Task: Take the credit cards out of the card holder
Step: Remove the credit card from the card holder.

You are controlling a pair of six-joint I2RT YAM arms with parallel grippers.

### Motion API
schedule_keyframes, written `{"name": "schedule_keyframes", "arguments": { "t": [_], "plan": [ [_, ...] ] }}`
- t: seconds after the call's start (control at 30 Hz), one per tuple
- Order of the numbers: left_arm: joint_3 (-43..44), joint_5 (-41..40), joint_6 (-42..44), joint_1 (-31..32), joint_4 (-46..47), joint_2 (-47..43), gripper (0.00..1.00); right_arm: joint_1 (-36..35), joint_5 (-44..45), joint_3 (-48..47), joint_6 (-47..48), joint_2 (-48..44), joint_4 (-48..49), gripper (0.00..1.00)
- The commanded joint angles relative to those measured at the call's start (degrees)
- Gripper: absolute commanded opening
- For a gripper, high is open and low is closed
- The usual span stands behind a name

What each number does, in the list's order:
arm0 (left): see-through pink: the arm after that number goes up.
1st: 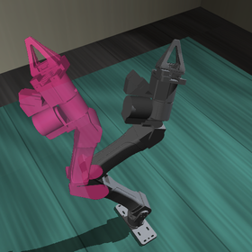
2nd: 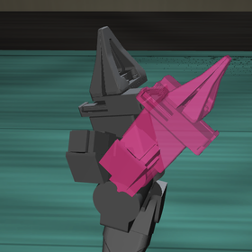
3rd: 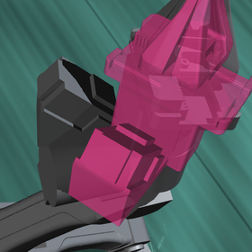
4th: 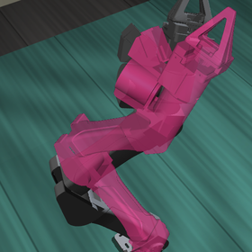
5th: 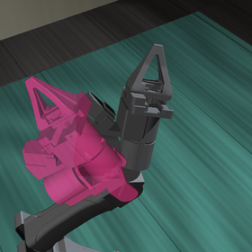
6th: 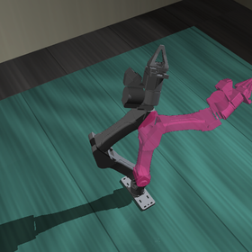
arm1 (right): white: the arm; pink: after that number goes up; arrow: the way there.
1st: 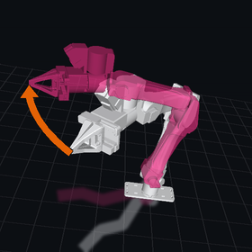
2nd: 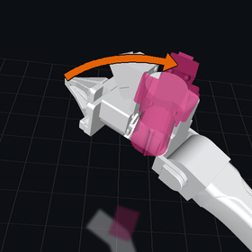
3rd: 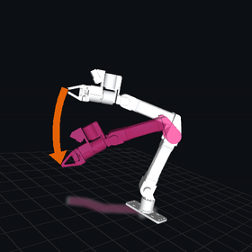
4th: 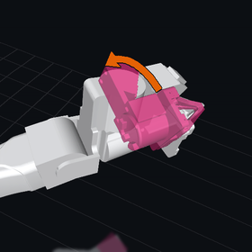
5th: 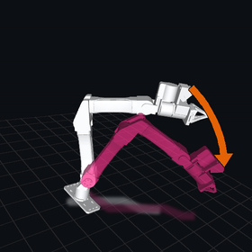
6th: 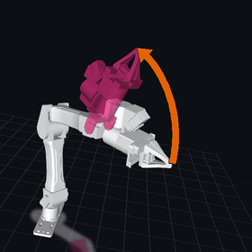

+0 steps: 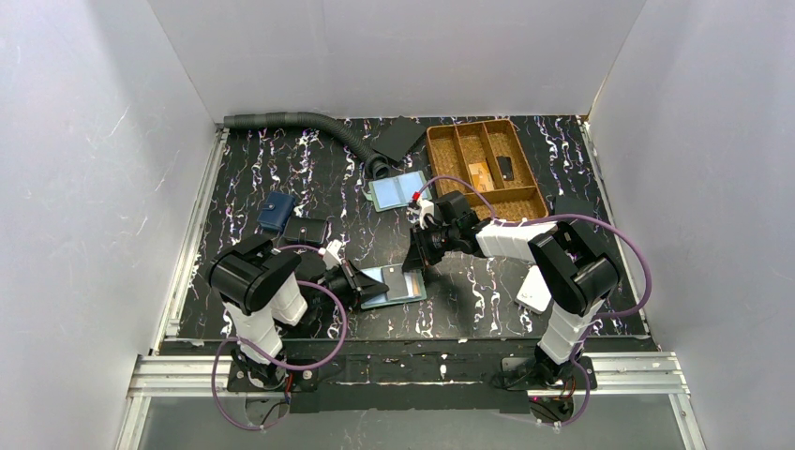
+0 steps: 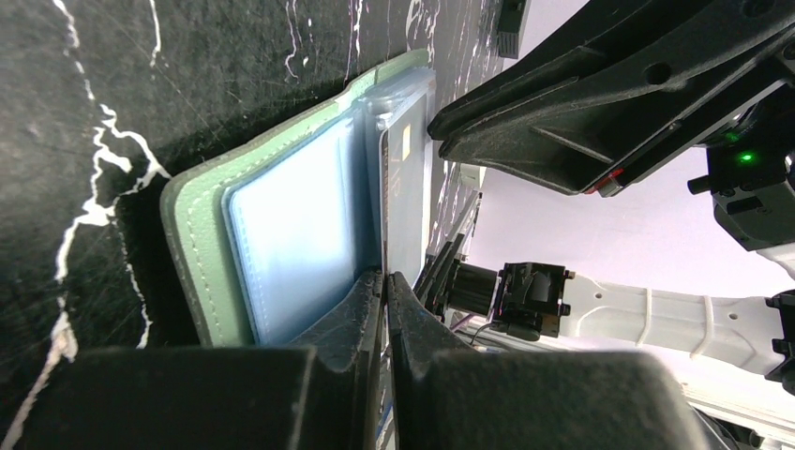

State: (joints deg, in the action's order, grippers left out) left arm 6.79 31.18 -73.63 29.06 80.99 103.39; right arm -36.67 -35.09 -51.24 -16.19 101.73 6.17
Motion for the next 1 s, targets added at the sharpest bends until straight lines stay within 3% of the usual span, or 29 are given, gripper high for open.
{"name": "schedule_keyframes", "arguments": {
  "t": [0.0,0.53,0.67,0.97],
  "plan": [
    [-1.14,1.34,0.94,-1.03,0.57,-0.62,0.02,0.45,6.57,0.39,3.35,1.45,-5.38,0.22],
    [-1.52,3.74,1.36,-2.60,0.66,-0.27,0.06,0.47,4.85,0.01,4.42,0.99,-5.39,0.22],
    [-1.09,4.15,1.46,-2.59,0.66,-0.54,0.00,0.47,0.85,0.13,7.43,-0.86,-4.80,0.25],
    [-0.43,4.69,1.99,-1.92,0.53,-0.55,0.00,1.68,-11.40,2.75,13.57,-8.22,-0.99,0.38]
  ]
}}
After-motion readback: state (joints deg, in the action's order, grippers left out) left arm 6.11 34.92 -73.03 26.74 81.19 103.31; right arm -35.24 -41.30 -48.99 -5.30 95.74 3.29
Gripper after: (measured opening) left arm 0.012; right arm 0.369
